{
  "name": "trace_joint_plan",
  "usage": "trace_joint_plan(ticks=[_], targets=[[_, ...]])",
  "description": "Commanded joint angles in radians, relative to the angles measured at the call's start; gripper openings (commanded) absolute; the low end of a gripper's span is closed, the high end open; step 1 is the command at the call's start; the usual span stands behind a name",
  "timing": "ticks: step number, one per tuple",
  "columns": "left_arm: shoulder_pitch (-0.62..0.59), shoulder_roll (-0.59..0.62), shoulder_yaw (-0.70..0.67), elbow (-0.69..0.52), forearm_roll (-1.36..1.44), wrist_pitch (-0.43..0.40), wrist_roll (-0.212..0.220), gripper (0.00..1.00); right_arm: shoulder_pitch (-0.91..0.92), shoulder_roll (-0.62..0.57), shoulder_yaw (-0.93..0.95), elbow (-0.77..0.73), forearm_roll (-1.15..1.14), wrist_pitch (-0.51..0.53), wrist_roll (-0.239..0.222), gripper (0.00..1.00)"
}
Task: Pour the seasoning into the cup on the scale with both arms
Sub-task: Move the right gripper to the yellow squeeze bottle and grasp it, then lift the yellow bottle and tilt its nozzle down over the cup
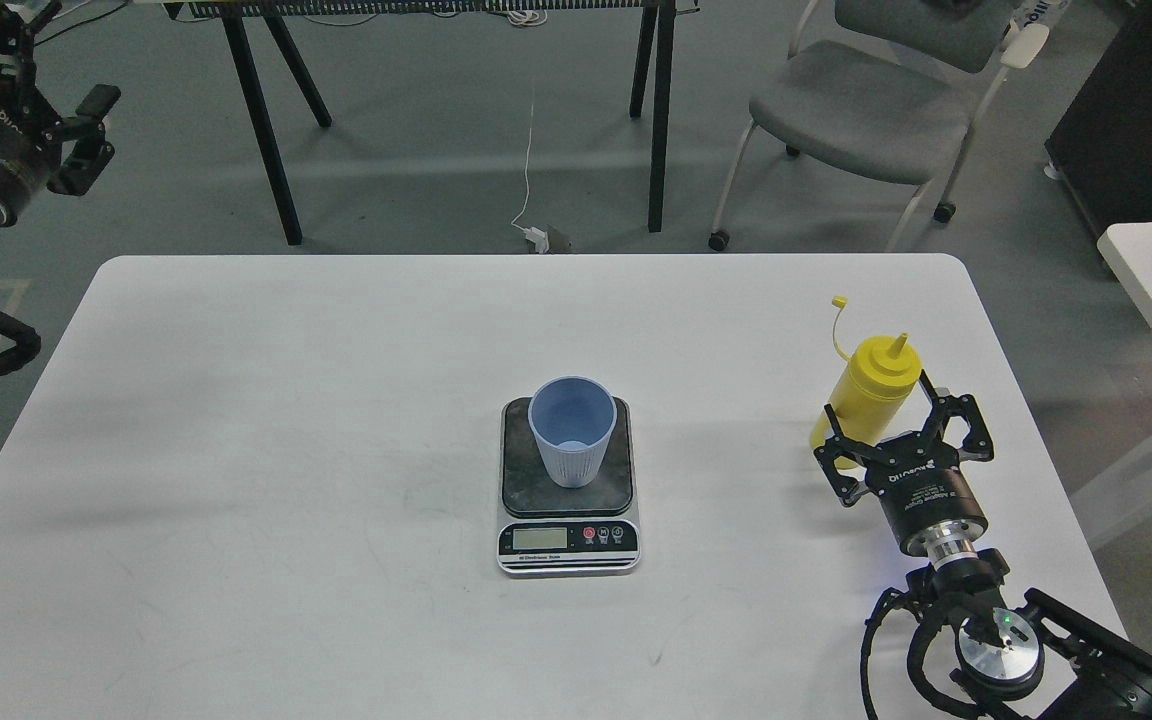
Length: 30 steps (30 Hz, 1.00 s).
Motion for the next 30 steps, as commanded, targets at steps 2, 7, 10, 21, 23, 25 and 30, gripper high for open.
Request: trace_joint_plan(ticks=[2,7,10,21,23,25,30], targets=[[0.002,-0.002,0.001,0.0,0.0,0.0,0.0,0.86,0.015,0.022,0.001,-0.04,-0.002,0.0,0.0,0.87],[0.002,-0.002,0.001,0.0,0.0,0.0,0.0,0.86,0.029,0.082,0.021,-0.102,-0.09,0.0,0.0,0.66],[0.002,-0.002,0.003,0.0,0.0,0.0,0.0,0.86,0.031,0.081,0.024,-0.102,-0.141,0.0,0.0,0.66],[0.002,-0.002,0.003,0.0,0.0,0.0,0.0,0.86,0.037,0.076,0.026,-0.073,-0.221,0.0,0.0,0.47],[0.002,-0.002,0.001,0.0,0.0,0.0,0.0,0.86,0.046,0.051,0.026,-0.034,-0.312,0.0,0.0,0.47],[0.002,-0.001,0.001,0.0,0.0,0.0,0.0,0.86,0.063,0.003,0.024,0.038,-0.432,0.0,0.0,0.47],[-0.001,-0.001,0.0,0.002,0.0,0.0,0.0,0.86,0.117,-0.152,0.01,0.325,-0.762,0.0,0.0,0.47]])
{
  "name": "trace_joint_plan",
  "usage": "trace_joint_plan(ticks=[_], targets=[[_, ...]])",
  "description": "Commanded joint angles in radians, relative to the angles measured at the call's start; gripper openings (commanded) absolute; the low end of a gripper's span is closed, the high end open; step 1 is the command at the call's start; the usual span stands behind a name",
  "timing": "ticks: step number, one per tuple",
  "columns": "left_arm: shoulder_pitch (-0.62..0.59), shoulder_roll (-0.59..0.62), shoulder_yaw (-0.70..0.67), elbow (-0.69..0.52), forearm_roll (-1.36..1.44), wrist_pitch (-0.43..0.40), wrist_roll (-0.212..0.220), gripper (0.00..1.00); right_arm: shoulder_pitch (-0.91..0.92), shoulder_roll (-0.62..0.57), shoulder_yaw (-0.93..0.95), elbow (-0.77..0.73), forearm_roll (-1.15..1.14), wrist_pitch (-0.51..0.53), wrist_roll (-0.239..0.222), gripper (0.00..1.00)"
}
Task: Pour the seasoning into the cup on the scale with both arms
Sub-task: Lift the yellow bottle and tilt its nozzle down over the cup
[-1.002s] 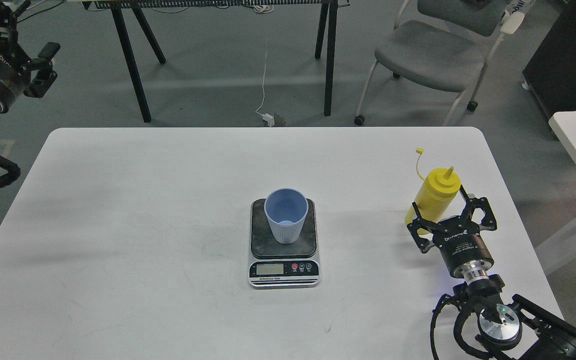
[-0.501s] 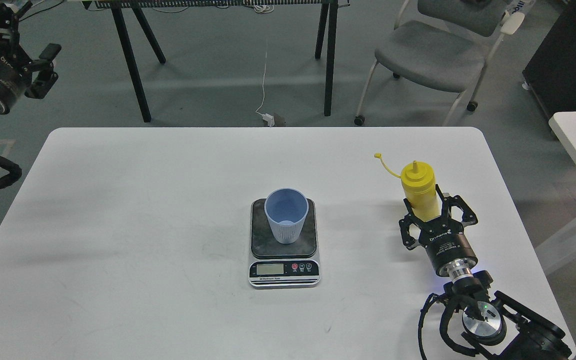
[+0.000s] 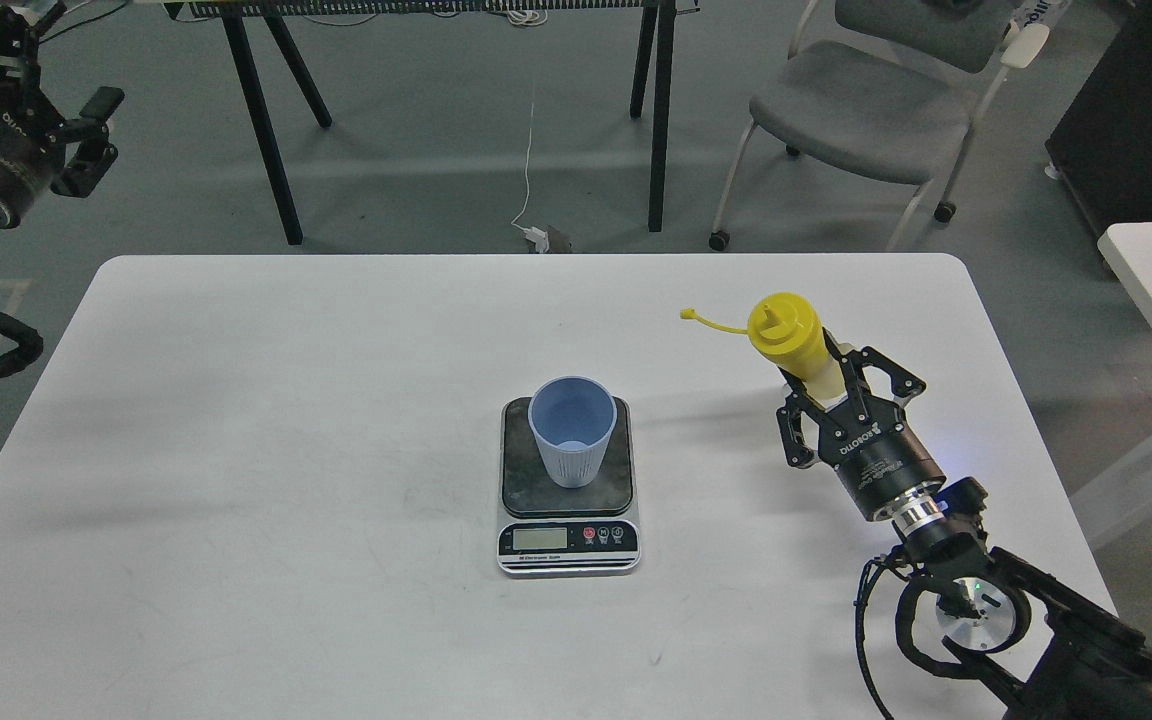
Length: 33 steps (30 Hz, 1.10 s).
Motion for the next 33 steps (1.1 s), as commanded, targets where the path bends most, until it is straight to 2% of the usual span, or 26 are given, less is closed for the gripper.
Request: trace_joint_plan(ticks=[1,6,9,13,17,20,24,33], targets=[[-0.003,0.001,-0.003,0.0,0.0,0.0,0.0,0.86,0.054,-0.134,-0.007,0.205,-0.183,-0.023,0.0,0.47],[-0.003,-0.007,-0.006,0.002,0.0,0.0,0.0,0.86,0.261,-0.297,-0.133,0.275,-0.191,-0.12,-0.007,0.47],[-0.003,-0.015,-0.008,0.0,0.0,0.0,0.0,0.86,0.461,-0.383,-0.312,0.278,-0.203,-0.203,-0.008,0.47],[-0.001,-0.016,-0.009,0.0,-0.002,0.0,0.0,0.86,0.733,-0.42,-0.591,0.278,-0.27,-0.3,-0.021,0.47],[-0.001,-0.018,-0.011,0.002,-0.002,0.0,0.0,0.86,0.951,-0.411,-0.837,0.277,-0.304,-0.401,-0.036,0.47],[-0.001,-0.018,-0.011,0.002,-0.002,0.0,0.0,0.86,1.08,-0.389,-0.969,0.28,-0.324,-0.439,-0.051,0.47],[0.0,-0.021,-0.011,0.002,-0.003,0.0,0.0,0.86,1.204,-0.328,-1.101,0.269,-0.384,-0.461,-0.077,0.47],[0.0,-0.044,-0.012,0.002,-0.005,0.0,0.0,0.86,1.404,-0.172,-1.299,0.24,-0.439,-0.469,-0.079,0.47]])
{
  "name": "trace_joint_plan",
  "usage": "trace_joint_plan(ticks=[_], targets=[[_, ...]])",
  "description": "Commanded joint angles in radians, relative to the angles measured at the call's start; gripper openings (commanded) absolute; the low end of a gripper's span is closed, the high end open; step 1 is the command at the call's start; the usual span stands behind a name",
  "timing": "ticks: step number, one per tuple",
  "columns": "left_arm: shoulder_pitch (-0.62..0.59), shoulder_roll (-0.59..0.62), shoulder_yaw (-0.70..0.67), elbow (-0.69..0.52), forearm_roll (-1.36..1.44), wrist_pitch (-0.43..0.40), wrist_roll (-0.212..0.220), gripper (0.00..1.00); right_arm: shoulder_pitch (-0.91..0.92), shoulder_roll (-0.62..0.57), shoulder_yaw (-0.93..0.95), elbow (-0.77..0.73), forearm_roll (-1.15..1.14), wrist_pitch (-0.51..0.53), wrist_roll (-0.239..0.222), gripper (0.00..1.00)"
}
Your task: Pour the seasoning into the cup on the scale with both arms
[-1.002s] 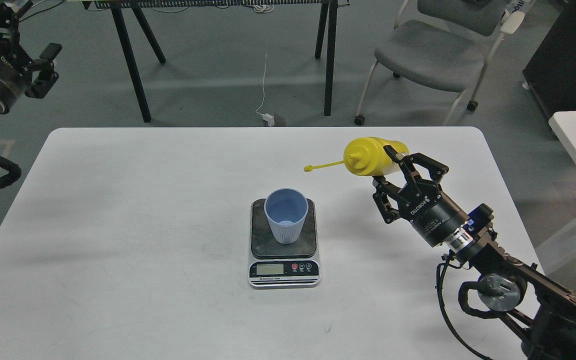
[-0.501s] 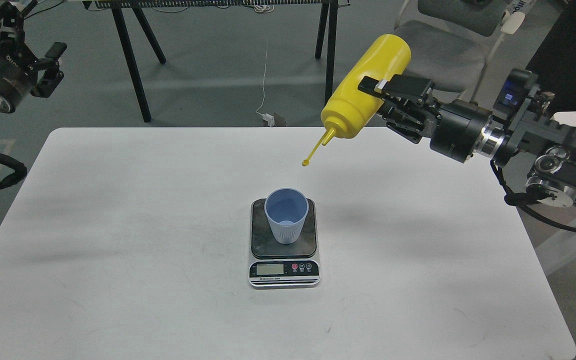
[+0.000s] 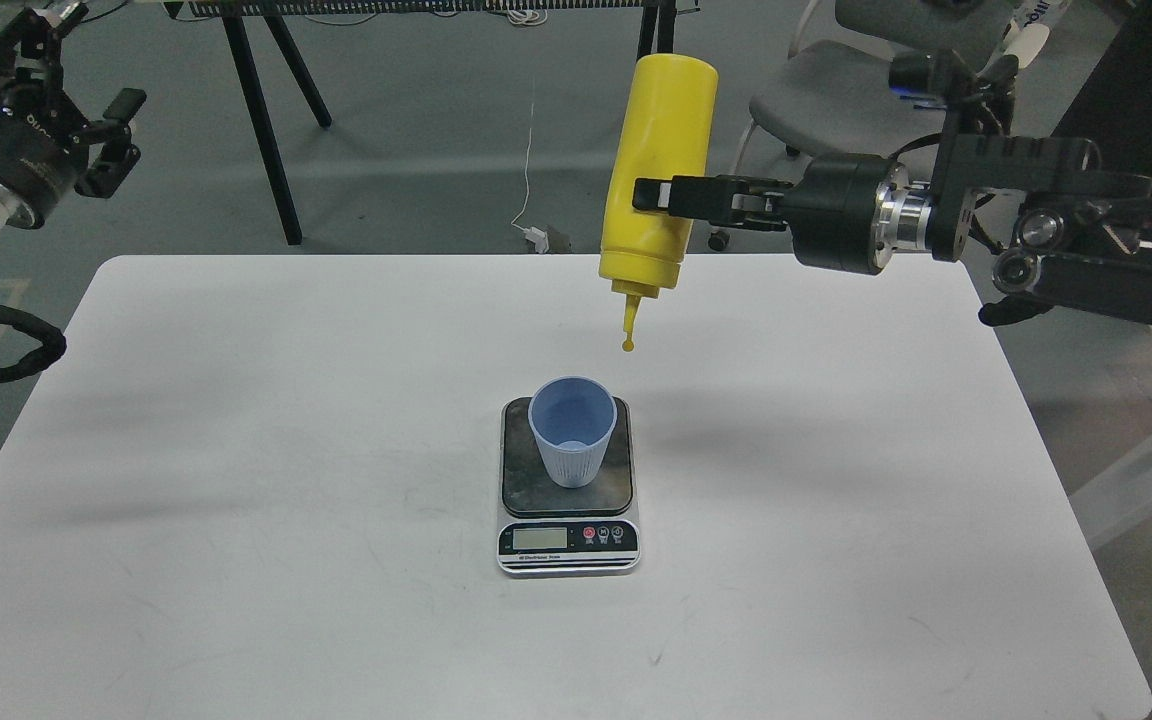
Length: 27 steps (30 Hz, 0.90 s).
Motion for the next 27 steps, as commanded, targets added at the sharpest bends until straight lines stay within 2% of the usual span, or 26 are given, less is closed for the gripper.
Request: trace_joint_plan(ticks=[1,7,19,27], targets=[[0.0,-0.009,0.0,0.003,0.0,0.0,0.0,0.86,0.053,0.062,-0.059,-0.027,-0.012,-0.003,0.001,0.47],[0.0,-0.011,0.0,0.006,-0.007,0.0,0.0,0.87,0.081,0.135,-0.099,-0.047,-0.068,-0.008,-0.002,0.47],[0.0,-0.009,0.0,0.006,-0.008,0.0,0.0,0.87,0.135,0.235,-0.201,-0.113,-0.075,-0.089,-0.017,0.47],[0.0,-0.009,0.0,0.008,-0.008,0.0,0.0,0.87,0.138,0.253,-0.203,-0.115,-0.075,-0.094,-0.017,0.47]])
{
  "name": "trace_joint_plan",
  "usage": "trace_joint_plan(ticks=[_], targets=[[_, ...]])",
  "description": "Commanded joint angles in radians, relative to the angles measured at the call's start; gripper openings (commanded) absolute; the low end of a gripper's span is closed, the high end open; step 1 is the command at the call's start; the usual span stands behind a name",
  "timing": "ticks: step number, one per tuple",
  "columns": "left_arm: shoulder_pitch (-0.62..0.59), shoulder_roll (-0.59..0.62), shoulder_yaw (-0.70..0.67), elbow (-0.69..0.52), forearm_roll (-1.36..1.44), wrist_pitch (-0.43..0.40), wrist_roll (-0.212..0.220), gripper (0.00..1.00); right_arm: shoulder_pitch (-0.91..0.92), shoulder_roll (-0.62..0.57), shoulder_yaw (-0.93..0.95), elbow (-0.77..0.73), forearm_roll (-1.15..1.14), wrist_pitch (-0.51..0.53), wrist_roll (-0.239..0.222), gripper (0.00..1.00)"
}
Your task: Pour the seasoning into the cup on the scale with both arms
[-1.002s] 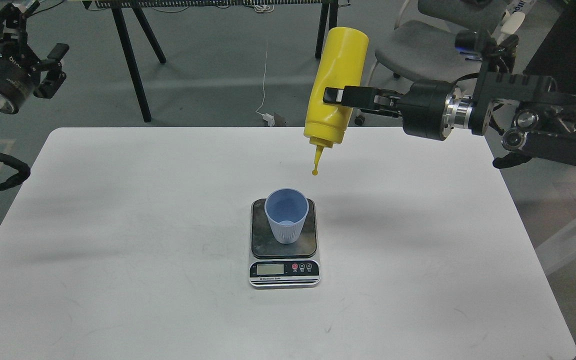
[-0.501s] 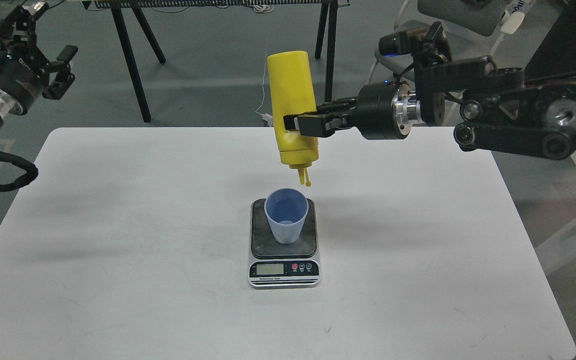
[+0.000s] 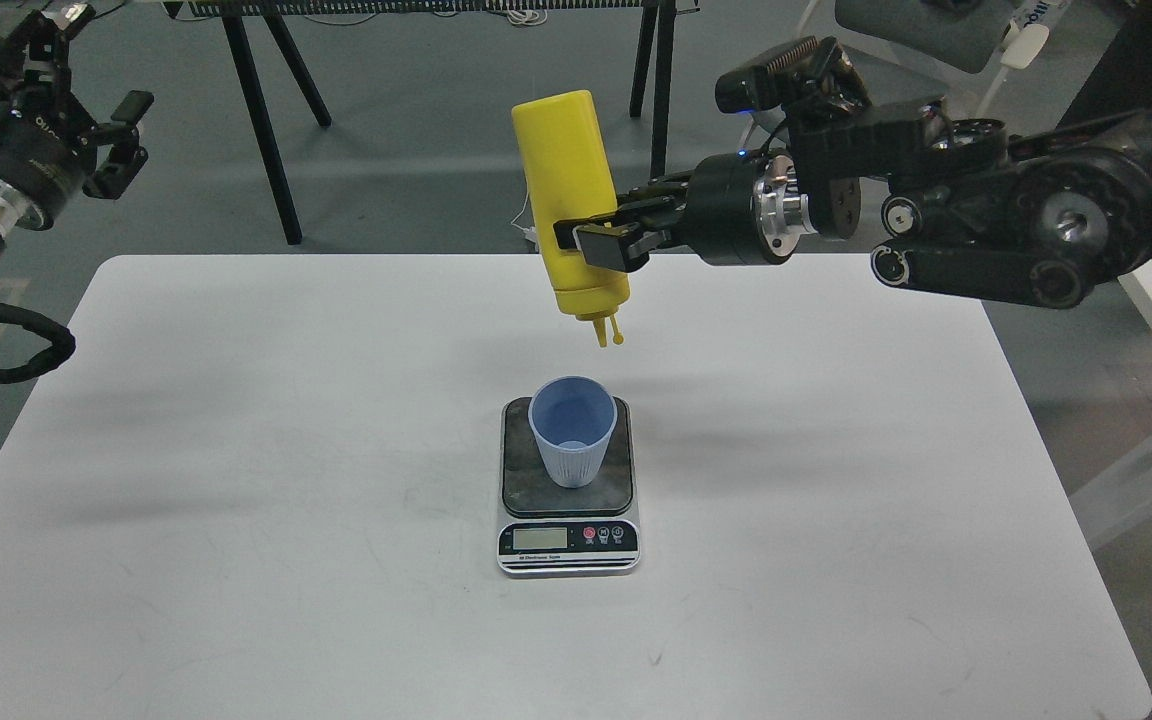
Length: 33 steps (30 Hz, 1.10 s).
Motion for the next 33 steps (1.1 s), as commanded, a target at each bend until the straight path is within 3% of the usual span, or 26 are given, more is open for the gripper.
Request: trace_joint_plan(ticks=[1,15,18,23,28,33], targets=[[0.0,0.0,0.0,0.0,0.0,0.0,0.0,0.87,0.002,0.009,0.0,0.0,0.002,-0.001,0.0,0.47],[0.0,0.0,0.0,-0.001,0.0,0.0,0.0,0.87,-0.004,0.004,0.015,-0.003,0.04,-0.01,-0.006,0.47],[0.0,0.008,0.0,-0.001,0.0,0.0,0.0,0.87,-0.007,-0.009,0.017,-0.006,0.181,-0.008,0.009,0.47],[0.0,0.012,0.0,-0.001,0.0,0.0,0.0,0.87,-0.103,-0.144,0.127,0.009,0.393,0.015,0.058,0.47],[0.0,0.014,0.0,-0.001,0.0,0.0,0.0,0.87,-0.408,-0.354,0.499,0.083,0.457,0.205,0.085,0.47],[-0.005,0.012,0.0,-0.001,0.002,0.0,0.0,0.87,-0.841,-0.457,1.011,0.103,0.667,0.543,0.08,0.47]])
